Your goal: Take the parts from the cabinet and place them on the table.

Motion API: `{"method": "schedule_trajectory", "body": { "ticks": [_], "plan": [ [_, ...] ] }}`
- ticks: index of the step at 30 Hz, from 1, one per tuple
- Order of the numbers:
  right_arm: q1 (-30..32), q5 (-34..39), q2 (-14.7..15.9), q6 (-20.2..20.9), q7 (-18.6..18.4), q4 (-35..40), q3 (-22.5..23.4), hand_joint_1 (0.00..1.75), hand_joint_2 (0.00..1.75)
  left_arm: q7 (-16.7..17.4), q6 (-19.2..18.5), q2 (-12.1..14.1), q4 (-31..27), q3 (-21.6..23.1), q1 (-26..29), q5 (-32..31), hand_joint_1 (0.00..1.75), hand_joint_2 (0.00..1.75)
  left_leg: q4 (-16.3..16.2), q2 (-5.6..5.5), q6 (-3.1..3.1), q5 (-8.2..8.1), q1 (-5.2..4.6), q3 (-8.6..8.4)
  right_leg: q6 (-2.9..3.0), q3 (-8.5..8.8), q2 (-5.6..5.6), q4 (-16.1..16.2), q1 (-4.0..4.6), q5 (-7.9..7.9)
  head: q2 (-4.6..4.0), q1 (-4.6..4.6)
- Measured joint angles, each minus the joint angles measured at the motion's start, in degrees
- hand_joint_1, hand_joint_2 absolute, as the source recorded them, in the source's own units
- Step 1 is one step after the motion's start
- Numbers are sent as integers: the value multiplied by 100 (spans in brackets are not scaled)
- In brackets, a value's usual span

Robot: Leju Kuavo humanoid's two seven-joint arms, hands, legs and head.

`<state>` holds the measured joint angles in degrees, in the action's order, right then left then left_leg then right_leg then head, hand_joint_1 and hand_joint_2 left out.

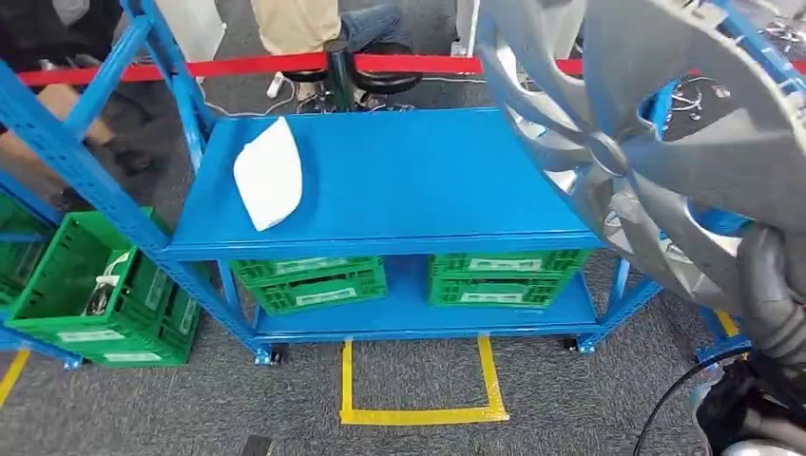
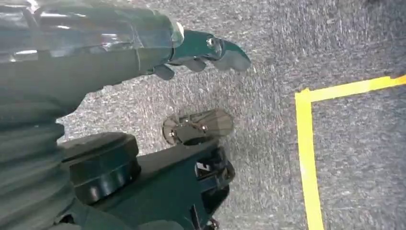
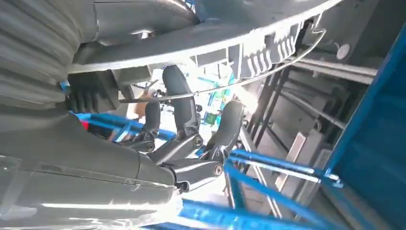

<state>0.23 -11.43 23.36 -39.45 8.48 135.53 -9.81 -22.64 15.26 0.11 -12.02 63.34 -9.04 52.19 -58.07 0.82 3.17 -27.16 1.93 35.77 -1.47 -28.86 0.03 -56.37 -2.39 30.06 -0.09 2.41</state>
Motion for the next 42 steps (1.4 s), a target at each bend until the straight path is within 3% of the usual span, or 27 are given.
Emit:
{"method": "schedule_trajectory", "body": {
  "ticks": [1, 3, 4, 5, 7, 9, 10, 11, 14, 15, 17, 19, 21, 22, 24, 25, 26, 29, 30, 31, 33, 35, 37, 39, 40, 41, 42],
  "plan": [
    [1, -2, 0, 0, 0, -4, 2, 175, 175, 0, 0, 0, 0, 0, 0, 0, 0, 175, -196, -12, -12, -243, -3, 74, 56, -45, 2, -1, 21, -35, 0, -42],
    [1, -2, -7, -2, 2, -22, -2, 175, 175, 0, 0, 7, 0, 0, 1, 0, 0, 175, -1132, -60, -42, -920, -31, 368, 167, -184, -21, -6, 89, -134, 0, -180],
    [2, -2, -9, -4, 2, -39, -7, 175, 175, 0, 0, 7, 0, 0, 4, 0, 0, 175, -1519, -77, -60, -1080, -52, 458, 192, -253, -35, -11, 133, -182, 0, -219],
    [3, 0, -13, -4, 2, -54, -11, 175, 175, 0, 0, 7, 0, 0, 6, 0, 0, 175, -1686, -85, -89, -1069, -76, 447, 213, -320, -39, -19, 174, -228, 0, -245],
    [4, 0, -26, -5, 2, -70, -20, 175, 175, 0, 0, 4, 0, 0, 4, 0, 0, 175, -1394, -88, -216, -739, -151, 127, 238, -436, -39, -25, 254, -319, 0, -267],
    [4, 15, -31, -7, 2, -70, -39, 175, 175, 2, 4, 9, 0, 0, 1, 2, 0, 175, -472, -115, -449, -440, -271, -563, 254, -511, -36, -24, 322, -401, 0, -273],
    [8, 66, -33, -11, 11, -76, -44, 175, 175, 2, 28, 67, 4, -2, 0, 13, 0, 175, -82, -128, -554, -489, -359, -872, 244, -525, -50, -30, 344, -421, 0, -250],
    [11, 88, -39, -13, 28, -96, -46, 175, 175, -9, 30, 72, -4, -2, 4, 24, 0, 175, 193, -66, -569, -522, -347, -1007, 227, -533, -63, -36, 363, -458, 0, -258],
    [48, 220, -46, -18, 118, -148, -50, 175, 175, -39, 52, 92, -2, -4, 48, 43, 0, 175, 300, -106, -570, -467, -351, -960, 163, -579, -83, -30, 356, -583, 0, -267],
    [64, 262, -46, -17, 173, -171, -48, 175, 175, -37, 59, 96, 0, -7, 62, 52, 0, 175, 407, -86, -576, -436, -285, -984, 140, -639, -53, -90, 348, -488, 0, -291],
    [70, 330, -59, -20, 376, -212, -46, 175, 175, -2, 96, 114, 2, -9, 78, 61, 0, 175, 407, -95, -634, -312, -278, -835, 33, -816, -19, -619, 307, 125, 0, -208],
    [84, 376, -79, -20, 477, -251, -42, 175, 175, 48, 96, 118, 2, -9, 83, 63, 0, 175, 399, -93, -615, -191, -280, -683, -44, -984, -17, -1478, 242, 641, 0, -168],
    [93, 395, -85, -18, 481, -269, -35, 175, 175, 44, 92, 131, 2, -15, 80, 79, 0, 175, 373, -80, -588, -95, -272, -542, -99, -903, -18, -1717, 189, 523, 0, -140],
    [87, 439, -87, -15, 481, -278, -33, 175, 175, 15, 68, 136, 0, -33, 74, 61, 0, 175, 357, -73, -568, -48, -266, -461, -116, -709, -21, -1496, 162, 286, 0, -121],
    [50, 479, -90, -7, 481, -297, -33, 175, 175, 26, 33, 135, -4, -39, 38, 0, 0, 175, 316, -67, -510, 21, -254, -346, -136, -109, -21, -597, 129, -57, 0, -94],
    [13, 481, -92, 0, 481, -315, -37, 175, 175, 37, 28, 136, -4, -39, 9, -11, 0, 175, 291, -59, -483, 42, -273, -295, -133, 212, -15, -105, 122, -22, 0, -55],
    [-18, 481, -92, 0, 483, -336, -42, 175, 175, 44, 26, 133, -6, -39, -21, -18, 0, 175, 260, -43, -457, 61, -283, -252, -75, 332, 7, 149, 145, 34, 0, -46],
    [-49, 455, -105, -2, 481, -398, -46, 175, 175, 44, 26, 133, -13, -46, -48, -15, 0, 175, 244, -17, -342, 197, -281, -160, 4, 251, 3, 200, 165, 50, 0, -44],
    [-49, 430, -114, -7, 468, -420, -48, 175, 175, 48, 26, 146, -13, -50, -46, -13, 0, 175, 195, -20, -310, 139, -283, -95, 79, 211, -17, 252, 110, 6, 0, -44],
    [-40, 418, -113, -9, 453, -435, -48, 175, 175, 50, 28, 149, -13, -50, -41, -4, 0, 175, 68, -39, -264, -64, -269, -31, 138, 163, -17, 251, 121, -31, 0, -98],
    [-35, 330, -122, -11, 381, -463, -48, 175, 175, 54, 28, 146, -13, -65, -35, 9, 0, 175, -735, -72, -221, -677, -218, 241, 217, 56, -22, 240, 150, -86, 0, -212],
    [-34, 225, -125, -13, 261, -470, -50, 175, 175, 59, 26, 146, -13, -87, -8, 9, 0, 175, -1483, -86, -193, -957, -202, 465, 241, -39, -35, 221, 176, -148, 0, -247],
    [-34, 144, -127, -13, 136, -474, -52, 175, 175, 63, 28, 133, -13, -87, 21, 7, 0, 175, -1408, -87, -216, -672, -199, 310, 238, -141, -35, 183, 197, -199, 0, -269],
    [-36, 111, -125, -7, 57, -474, -52, 175, 175, 55, 30, 120, -13, -90, 31, 7, 0, 175, -524, -99, -305, -298, -219, -286, 227, -185, -31, 148, 232, -225, 0, -286],
    [-40, 90, -125, 0, 28, -474, -52, 175, 175, 46, 33, 120, -13, -92, 29, 7, 0, 175, -62, -125, -390, -231, -241, -596, 227, -185, -35, 143, 228, -228, 0, -289],
    [-52, 55, -122, 2, -7, -472, -52, 175, 175, 42, 37, 127, -13, -94, 24, 9, 0, 175, 157, -126, -451, -314, -253, -762, 201, -213, -45, 130, 261, -240, 0, -278],
    [-73, 42, -114, 15, -46, -474, -63, 175, 175, 33, 39, 118, -13, -96, 25, 9, 0, 175, 234, -94, -440, -311, -273, -776, 159, -209, -49, 126, 238, -271, 0, -271]
  ]
}}
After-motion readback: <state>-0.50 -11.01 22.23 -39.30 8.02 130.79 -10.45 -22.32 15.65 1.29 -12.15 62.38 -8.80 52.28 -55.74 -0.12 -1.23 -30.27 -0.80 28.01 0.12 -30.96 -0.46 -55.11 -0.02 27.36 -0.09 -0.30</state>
